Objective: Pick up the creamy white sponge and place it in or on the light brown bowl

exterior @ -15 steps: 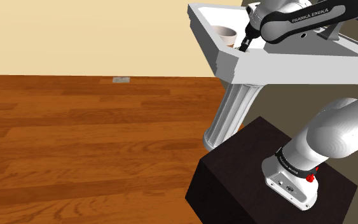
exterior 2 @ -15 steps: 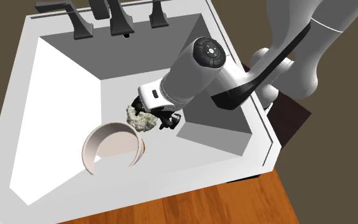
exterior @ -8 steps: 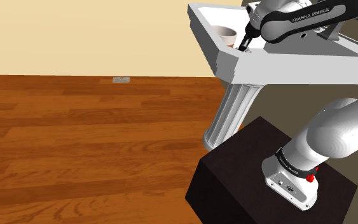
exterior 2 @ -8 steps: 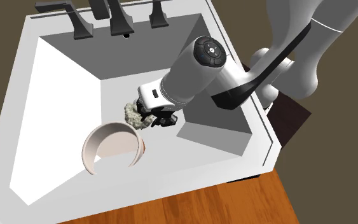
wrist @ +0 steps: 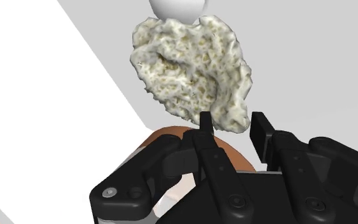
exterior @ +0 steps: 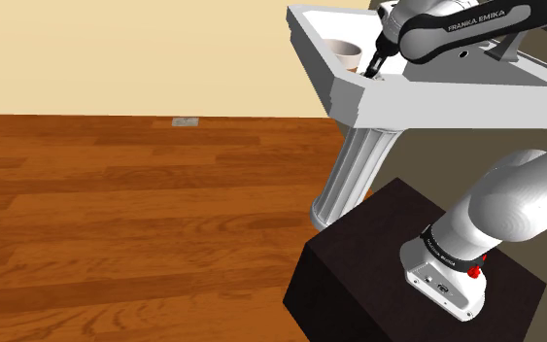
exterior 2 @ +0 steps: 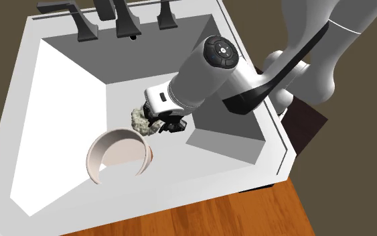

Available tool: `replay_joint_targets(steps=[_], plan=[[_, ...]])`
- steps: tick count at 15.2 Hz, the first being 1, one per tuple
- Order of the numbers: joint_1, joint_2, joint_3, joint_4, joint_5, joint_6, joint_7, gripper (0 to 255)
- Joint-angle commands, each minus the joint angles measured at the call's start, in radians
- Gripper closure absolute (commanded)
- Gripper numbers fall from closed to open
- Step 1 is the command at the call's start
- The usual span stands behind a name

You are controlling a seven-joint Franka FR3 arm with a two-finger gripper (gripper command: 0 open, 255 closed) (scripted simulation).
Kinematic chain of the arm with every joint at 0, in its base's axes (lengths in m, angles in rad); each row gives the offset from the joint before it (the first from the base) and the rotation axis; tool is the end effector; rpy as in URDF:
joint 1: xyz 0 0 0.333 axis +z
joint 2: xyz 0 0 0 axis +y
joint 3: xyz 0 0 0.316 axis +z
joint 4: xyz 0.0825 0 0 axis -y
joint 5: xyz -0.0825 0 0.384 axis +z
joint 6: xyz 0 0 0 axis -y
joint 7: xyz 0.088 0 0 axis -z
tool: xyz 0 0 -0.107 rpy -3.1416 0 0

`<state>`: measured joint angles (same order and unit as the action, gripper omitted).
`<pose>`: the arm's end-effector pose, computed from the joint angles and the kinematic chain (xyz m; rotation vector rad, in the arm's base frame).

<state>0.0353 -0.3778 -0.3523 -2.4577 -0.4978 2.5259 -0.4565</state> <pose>0.4400 -0.1468 0.4721 2.6446 0.6473 0.4364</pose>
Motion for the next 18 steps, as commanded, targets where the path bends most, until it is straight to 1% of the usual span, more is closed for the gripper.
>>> replay_joint_targets(steps=[1, 18], plan=[[0.004, -0.010, 0.003, 0.015, 0.008, -0.027, -0.008, 255], [0.035, -0.069, 0.026, 0.193, 0.074, -0.259, -0.079, 255]])
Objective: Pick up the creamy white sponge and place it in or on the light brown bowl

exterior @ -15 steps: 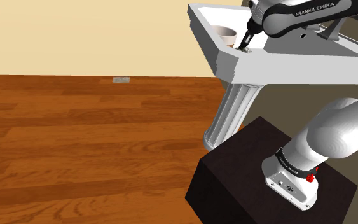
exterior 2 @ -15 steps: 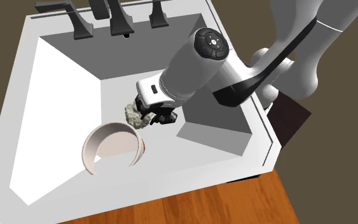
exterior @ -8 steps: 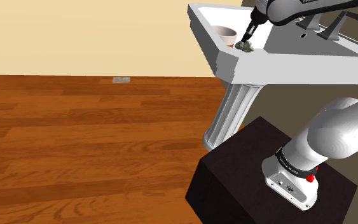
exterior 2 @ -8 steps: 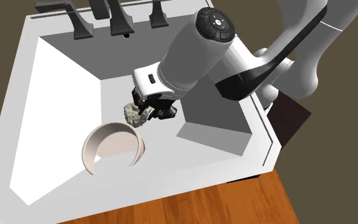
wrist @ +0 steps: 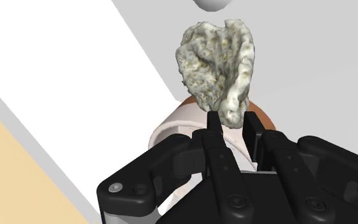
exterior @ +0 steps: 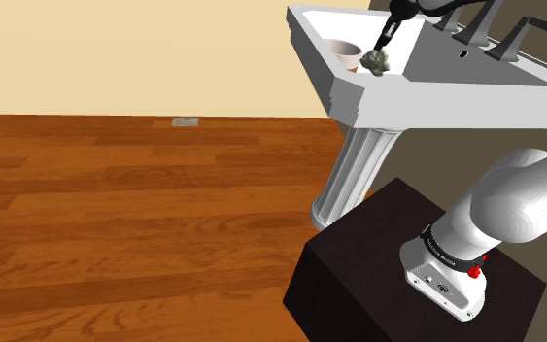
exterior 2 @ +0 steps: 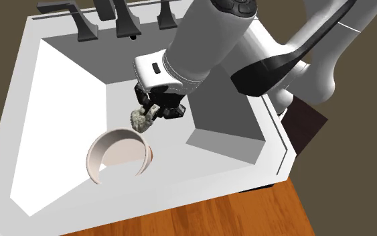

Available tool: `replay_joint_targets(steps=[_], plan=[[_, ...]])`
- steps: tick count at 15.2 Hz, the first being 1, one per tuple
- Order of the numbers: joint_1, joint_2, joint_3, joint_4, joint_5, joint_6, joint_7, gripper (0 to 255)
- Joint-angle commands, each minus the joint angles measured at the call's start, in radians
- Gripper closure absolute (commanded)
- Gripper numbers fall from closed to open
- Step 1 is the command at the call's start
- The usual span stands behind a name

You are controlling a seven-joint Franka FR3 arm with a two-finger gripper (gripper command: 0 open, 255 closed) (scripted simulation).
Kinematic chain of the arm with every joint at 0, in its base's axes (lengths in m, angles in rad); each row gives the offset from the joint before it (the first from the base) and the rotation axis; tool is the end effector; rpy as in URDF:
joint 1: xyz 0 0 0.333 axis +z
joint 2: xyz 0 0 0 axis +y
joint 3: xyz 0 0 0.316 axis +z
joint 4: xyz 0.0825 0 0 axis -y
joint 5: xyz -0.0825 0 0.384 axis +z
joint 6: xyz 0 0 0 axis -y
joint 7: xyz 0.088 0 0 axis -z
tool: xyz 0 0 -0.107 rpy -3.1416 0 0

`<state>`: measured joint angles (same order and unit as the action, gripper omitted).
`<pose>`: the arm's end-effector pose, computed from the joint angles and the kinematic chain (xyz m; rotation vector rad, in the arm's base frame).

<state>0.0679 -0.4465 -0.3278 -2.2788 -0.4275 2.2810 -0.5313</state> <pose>0.4397 -0.1464 0.5646 2.6461 0.6474 0.4334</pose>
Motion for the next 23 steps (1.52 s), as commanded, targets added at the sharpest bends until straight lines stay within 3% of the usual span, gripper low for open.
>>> replay_joint_targets(steps=[1, 15, 23], plan=[[0.004, -0.002, 0.003, 0.026, 0.007, -0.027, -0.008, 255], [0.022, 0.005, 0.019, 0.211, 0.049, -0.200, -0.057, 255], [0.075, 0.276, 0.057, 0.514, 0.113, -0.258, -0.005, 255]])
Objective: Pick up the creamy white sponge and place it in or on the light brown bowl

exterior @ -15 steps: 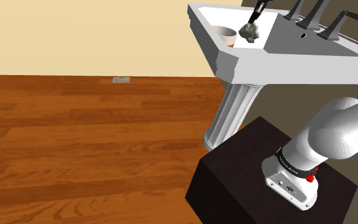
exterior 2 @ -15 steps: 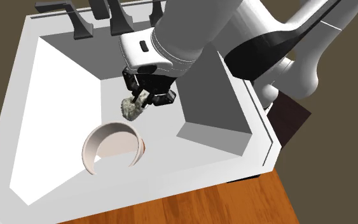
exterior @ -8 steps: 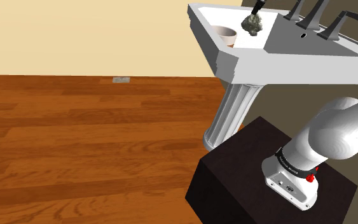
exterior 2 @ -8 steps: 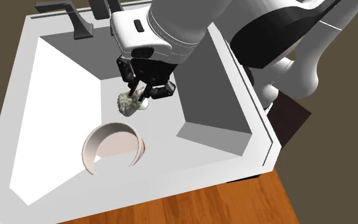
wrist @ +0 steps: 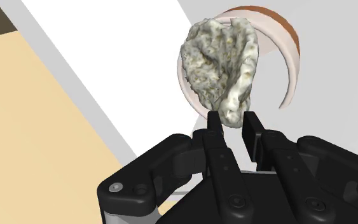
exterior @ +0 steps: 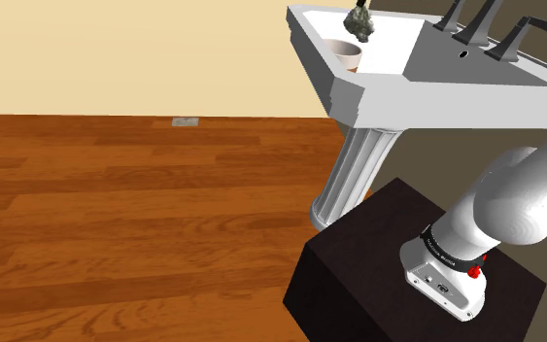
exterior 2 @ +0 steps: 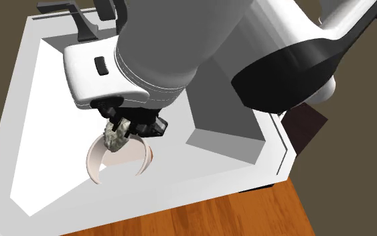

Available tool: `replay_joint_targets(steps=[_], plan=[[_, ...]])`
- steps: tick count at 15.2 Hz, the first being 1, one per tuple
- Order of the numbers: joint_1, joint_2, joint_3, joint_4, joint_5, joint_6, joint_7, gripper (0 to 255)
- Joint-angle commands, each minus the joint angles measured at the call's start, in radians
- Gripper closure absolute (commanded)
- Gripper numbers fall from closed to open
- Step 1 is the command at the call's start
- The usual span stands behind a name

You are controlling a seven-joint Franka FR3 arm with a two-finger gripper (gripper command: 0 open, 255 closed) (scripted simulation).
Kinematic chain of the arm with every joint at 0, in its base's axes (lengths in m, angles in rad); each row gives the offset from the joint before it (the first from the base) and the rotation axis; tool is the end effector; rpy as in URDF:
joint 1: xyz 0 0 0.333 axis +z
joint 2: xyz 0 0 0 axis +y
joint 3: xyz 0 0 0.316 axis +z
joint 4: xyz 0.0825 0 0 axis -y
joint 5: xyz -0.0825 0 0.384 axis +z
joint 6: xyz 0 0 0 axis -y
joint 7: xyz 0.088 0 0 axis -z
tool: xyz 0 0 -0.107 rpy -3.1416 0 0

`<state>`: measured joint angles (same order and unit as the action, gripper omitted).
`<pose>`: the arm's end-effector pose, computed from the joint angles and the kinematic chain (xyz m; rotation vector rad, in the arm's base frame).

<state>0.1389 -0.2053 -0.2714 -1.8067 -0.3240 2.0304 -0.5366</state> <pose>0.5209 -0.1032 0.6668 2.6463 0.6473 0.4325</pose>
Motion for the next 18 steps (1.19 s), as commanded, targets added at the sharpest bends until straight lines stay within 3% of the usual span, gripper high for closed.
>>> replay_joint_targets(steps=[1, 3, 18], plan=[[0.009, 0.072, 0.005, 0.087, 0.018, -0.019, 0.004, 255], [0.019, 0.162, 0.012, 0.204, 0.039, -0.051, 0.011, 255], [0.014, 0.132, 0.009, -0.030, 0.000, 0.145, 0.073, 255]])
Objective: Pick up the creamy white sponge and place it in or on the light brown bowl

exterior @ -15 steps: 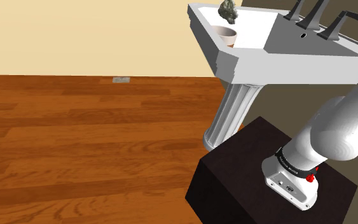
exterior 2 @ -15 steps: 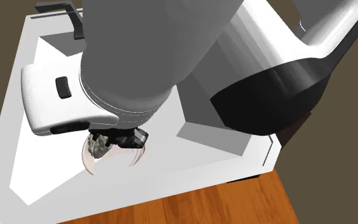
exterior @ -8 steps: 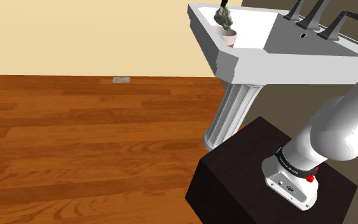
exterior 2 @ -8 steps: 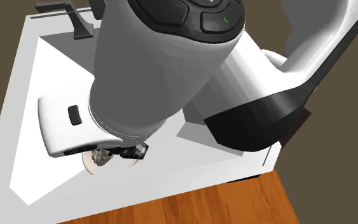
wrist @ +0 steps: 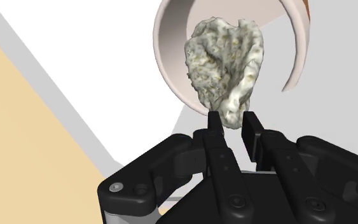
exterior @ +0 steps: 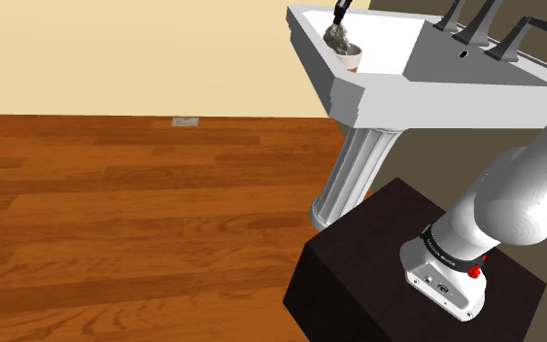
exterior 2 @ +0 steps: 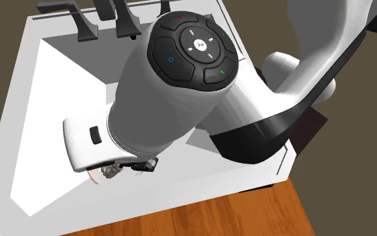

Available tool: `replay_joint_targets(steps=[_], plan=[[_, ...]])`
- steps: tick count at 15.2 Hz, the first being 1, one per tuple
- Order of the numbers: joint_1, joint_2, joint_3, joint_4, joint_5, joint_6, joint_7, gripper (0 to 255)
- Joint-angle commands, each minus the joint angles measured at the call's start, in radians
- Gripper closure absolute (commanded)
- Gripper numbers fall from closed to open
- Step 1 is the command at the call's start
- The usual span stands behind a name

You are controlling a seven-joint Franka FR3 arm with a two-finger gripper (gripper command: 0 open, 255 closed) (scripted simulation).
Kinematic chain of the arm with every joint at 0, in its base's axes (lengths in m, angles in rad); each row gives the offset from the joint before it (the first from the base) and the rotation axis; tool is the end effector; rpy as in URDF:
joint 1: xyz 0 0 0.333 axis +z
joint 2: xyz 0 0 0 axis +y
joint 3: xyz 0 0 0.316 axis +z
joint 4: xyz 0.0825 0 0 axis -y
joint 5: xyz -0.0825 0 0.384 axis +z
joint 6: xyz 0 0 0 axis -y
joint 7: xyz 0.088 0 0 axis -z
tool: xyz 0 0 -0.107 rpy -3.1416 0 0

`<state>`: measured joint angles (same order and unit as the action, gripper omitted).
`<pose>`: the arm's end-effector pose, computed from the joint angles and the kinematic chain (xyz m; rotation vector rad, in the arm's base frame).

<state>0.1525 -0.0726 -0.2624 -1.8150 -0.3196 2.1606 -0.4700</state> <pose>0.5713 -0.0805 0.6081 2.6440 0.6460 0.4388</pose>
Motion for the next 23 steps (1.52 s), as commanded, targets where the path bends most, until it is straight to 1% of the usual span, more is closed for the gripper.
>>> replay_joint_targets(steps=[1, 4, 12, 13, 18, 22, 23], plan=[[0.000, -0.001, 0.000, -0.035, -0.007, 0.028, 0.011, 255], [-0.002, 0.000, -0.001, -0.073, -0.014, 0.066, 0.023, 255], [-0.002, 0.000, -0.002, -0.076, -0.015, 0.069, 0.024, 255], [-0.003, 0.002, -0.003, -0.076, -0.014, 0.072, 0.023, 0], [-0.002, 0.000, -0.002, -0.076, -0.015, 0.069, 0.024, 0], [0.013, -0.063, 0.021, -0.032, -0.024, -0.043, 0.030, 0], [0.013, -0.063, 0.021, -0.032, -0.024, -0.043, 0.030, 0]])
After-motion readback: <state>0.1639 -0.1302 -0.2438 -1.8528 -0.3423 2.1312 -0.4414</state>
